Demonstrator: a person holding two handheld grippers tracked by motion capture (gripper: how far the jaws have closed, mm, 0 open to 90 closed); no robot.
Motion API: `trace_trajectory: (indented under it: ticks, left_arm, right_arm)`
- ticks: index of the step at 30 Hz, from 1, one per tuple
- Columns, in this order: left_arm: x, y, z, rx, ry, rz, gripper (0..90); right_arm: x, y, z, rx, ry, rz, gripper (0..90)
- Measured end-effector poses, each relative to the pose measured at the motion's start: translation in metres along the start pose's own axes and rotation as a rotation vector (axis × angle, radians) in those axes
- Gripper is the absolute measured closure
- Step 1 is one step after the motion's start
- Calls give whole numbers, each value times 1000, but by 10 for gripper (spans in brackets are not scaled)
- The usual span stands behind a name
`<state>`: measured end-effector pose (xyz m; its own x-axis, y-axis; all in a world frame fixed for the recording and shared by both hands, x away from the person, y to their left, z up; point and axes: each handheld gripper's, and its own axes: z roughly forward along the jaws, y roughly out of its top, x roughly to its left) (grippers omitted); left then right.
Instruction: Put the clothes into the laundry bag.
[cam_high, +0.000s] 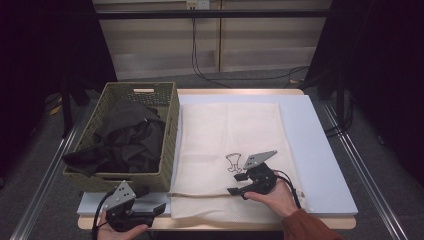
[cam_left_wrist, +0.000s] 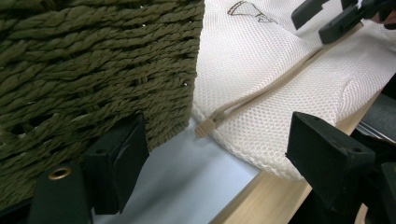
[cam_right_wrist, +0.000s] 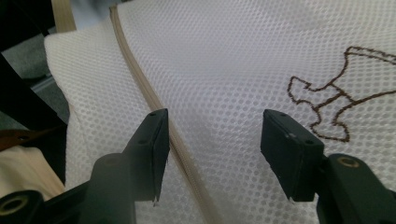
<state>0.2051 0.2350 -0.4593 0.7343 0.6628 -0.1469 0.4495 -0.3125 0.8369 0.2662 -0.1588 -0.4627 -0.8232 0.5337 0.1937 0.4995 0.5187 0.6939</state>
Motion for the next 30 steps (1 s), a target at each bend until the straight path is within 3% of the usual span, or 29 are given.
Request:
trace_trajectory:
  ticks: [3,5,12,17,22,26,30]
  left_arm:
    - [1,0,0,10,7,9,201]
    - [0,0,0,7,4,6,200]
    - [-1,-1,-1,8,7,6,200]
    - [-1,0,-1,9,6,6,200]
    - [-1,0,-1,13,10,8,200]
    - [-2,0,0,15,10,8,200]
    - [-1,0,0,15,10,7,199]
  right_arm:
    - [0,-3,5,13,-19,-10,396]
    - [1,-7,8,27,-61,-43,400]
    - [-2,-14,11,4,-64,-67,466]
    - [0,-14,11,19,-92,-97,495]
    - [-6,-13,9,12,-116,-73,672]
    - [-6,-11,9,28,-111,-48,684]
    - [-6,-14,9,8,-119,-76,680]
